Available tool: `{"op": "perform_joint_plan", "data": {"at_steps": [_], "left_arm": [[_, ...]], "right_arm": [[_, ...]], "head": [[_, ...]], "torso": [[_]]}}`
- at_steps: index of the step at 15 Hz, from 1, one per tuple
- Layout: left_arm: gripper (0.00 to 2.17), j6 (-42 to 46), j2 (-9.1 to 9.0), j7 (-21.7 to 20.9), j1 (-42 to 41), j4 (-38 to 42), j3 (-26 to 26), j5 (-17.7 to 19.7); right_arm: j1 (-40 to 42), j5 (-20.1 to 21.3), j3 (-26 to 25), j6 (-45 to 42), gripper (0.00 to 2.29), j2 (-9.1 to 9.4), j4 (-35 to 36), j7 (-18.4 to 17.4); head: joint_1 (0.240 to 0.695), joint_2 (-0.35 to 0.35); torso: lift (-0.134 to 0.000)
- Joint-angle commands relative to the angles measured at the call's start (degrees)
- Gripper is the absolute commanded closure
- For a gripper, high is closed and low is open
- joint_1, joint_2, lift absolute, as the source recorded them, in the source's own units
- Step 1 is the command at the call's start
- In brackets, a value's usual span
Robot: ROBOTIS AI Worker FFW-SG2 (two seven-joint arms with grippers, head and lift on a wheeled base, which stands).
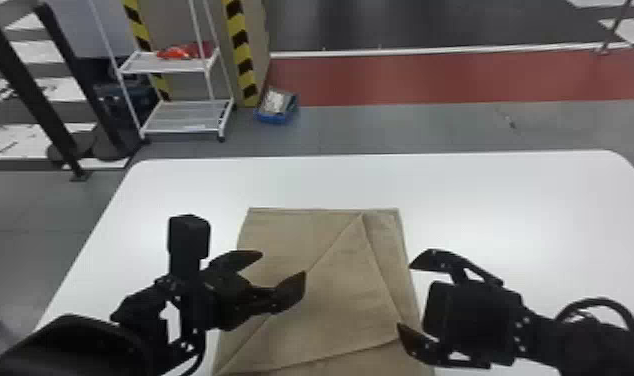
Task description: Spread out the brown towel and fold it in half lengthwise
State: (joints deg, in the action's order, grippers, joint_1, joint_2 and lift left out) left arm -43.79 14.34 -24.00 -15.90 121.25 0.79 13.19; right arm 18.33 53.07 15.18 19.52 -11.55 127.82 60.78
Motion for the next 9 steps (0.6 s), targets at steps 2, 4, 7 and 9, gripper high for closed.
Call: {"op": "perform_joint_plan", "data": {"at_steps": [2, 4, 7, 9], "left_arm": [[0.05, -0.1, 0.17, 0.0, 0.0, 0.0, 0.0, 0.0], [0.05, -0.1, 0.17, 0.1, 0.0, -0.3, 0.1, -0.1], [0.05, -0.1, 0.17, 0.0, 0.0, -0.4, 0.2, -0.1], [0.05, -0.1, 0.17, 0.0, -0.1, -0.3, 0.0, -0.1]], "right_arm": [[-1.2, 1.3, 1.3, 2.4, 0.21, -1.28, 0.0, 3.4], [-1.5, 2.0, 1.6, 2.4, 0.22, -2.07, -0.5, 5.0], [-2.8, 3.8, 3.1, 2.9, 0.23, -2.60, -2.0, 7.2], [-4.1, 5.0, 4.4, 3.8, 0.29, -2.60, -3.3, 8.7]], "head": [[0.695, 0.105], [0.695, 0.104], [0.695, 0.100], [0.695, 0.101]], "torso": [[-0.125], [-0.125], [-0.125], [-0.125]]}}
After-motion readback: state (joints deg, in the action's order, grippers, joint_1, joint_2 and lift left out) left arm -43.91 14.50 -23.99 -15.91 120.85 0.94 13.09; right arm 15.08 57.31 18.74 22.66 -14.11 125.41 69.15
